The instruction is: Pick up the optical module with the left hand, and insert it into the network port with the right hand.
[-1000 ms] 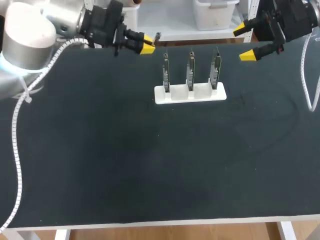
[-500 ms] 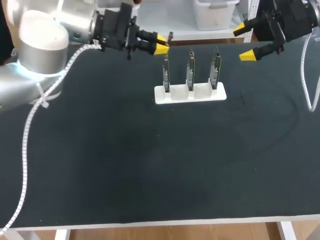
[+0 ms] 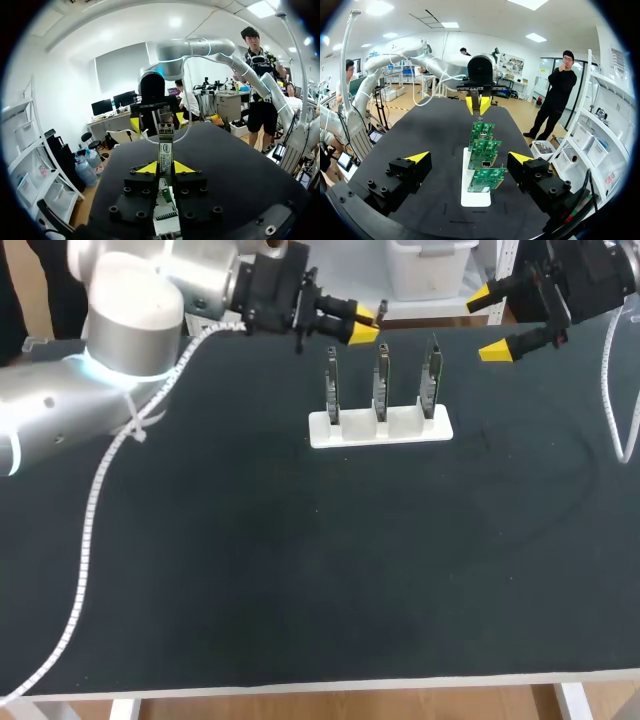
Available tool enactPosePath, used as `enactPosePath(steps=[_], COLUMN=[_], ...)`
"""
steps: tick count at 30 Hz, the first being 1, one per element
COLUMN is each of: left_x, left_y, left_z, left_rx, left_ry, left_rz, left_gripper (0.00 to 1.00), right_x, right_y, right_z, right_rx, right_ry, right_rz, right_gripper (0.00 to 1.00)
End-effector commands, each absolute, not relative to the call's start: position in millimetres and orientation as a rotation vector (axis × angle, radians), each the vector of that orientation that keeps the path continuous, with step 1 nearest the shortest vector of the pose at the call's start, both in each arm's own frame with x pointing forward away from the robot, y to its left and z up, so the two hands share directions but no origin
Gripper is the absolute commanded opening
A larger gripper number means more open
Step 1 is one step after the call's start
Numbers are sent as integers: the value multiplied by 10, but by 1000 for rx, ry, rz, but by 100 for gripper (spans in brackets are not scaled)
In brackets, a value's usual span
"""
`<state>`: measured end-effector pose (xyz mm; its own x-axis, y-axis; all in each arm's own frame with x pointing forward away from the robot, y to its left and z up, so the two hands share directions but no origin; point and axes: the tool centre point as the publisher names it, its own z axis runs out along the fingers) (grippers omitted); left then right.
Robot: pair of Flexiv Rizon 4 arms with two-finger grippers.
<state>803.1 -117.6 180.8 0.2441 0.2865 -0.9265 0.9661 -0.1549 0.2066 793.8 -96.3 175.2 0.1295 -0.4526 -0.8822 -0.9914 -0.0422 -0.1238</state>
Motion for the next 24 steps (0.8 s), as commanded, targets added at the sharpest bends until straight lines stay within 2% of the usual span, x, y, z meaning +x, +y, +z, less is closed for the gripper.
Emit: enactPosePath(steps=[1, 24], left_x=[8103, 8056], left_y=[-1187, -1199], left_z=[1845, 1845], left_rx=[1670, 1642], left_ry=[1165, 1144], left_rz=[-984, -978], left_gripper=[0, 0], right_x=[7923, 7923], right_y=[-962, -962], right_z=[1756, 1756], right_rx=[-1613, -1613], right_ry=[1436, 1436], right_rz=[853, 853], right_gripper=[100, 100])
